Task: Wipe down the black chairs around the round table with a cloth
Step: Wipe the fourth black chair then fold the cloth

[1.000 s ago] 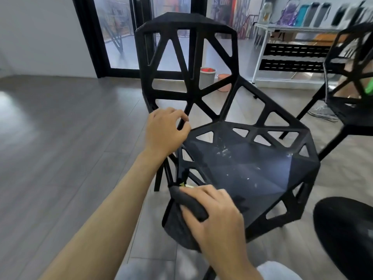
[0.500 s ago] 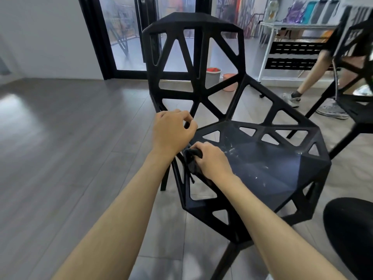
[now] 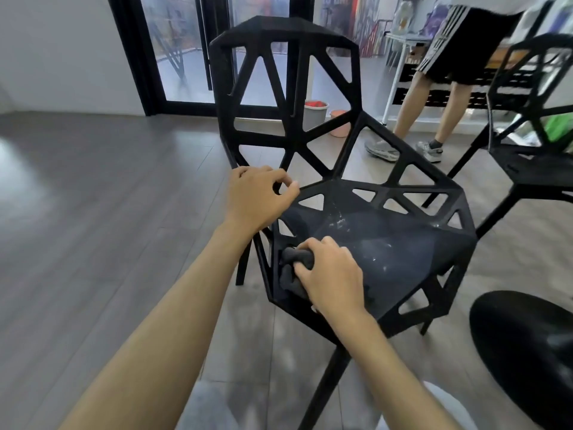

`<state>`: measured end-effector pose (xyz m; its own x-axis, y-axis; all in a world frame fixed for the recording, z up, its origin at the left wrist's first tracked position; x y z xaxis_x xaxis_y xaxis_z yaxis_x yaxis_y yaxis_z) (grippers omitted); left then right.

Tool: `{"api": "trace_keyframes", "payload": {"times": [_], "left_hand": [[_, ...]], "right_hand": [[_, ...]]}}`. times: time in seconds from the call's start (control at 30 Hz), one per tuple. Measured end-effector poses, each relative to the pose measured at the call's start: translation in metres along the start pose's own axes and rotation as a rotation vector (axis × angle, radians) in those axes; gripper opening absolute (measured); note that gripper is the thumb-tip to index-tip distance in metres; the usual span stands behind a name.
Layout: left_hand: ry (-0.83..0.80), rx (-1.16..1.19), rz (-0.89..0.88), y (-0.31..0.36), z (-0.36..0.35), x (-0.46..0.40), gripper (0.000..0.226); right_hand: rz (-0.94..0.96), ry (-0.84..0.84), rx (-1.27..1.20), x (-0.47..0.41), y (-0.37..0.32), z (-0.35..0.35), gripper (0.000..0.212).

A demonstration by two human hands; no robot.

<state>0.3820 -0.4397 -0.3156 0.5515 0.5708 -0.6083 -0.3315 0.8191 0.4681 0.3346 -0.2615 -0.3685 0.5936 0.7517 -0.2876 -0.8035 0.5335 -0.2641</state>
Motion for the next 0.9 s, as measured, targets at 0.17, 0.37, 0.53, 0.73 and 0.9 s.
{"api": "trace_keyframes", "payload": {"times": [0.17,0.37,0.53,0.73,0.9], "left_hand": [[-0.054,-0.107,-0.055,-0.004,-0.002,0.011,0.043],[-0.060,-0.130,-0.043,-0.004,0.000,0.012,0.042],[-0.060,-0.196,-0.014,0.001,-0.002,0.013,0.042],[-0.089,-0.259,-0.026,0.002,0.000,0.013,0.035],[-0.130,-0.302,-0.054,0.000,0.001,0.013,0.035]], "right_hand": [[0.065,0.230,-0.077,0.053,-0.009,0.013,0.018],[0.096,0.352,0.087,0.074,0.093,0.016,0.031],[-0.026,0.513,-0.188,0.084,0.114,0.001,0.036],[0.246,0.491,-0.328,0.116,0.047,-0.019,0.033],[0.325,0.482,-0.123,0.078,0.123,-0.002,0.029]]}}
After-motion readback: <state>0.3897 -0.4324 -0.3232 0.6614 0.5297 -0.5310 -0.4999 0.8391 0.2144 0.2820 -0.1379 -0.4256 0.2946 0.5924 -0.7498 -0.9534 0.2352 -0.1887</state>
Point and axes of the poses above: each hand's wrist, its own x-axis away from the middle knuckle, its own z-axis out of the back of the hand, y = z × x, the point moved 2 cm from there along -x, towards the middle knuckle, and after that the axes turned 8 degrees about x, right-handed, at the moved point
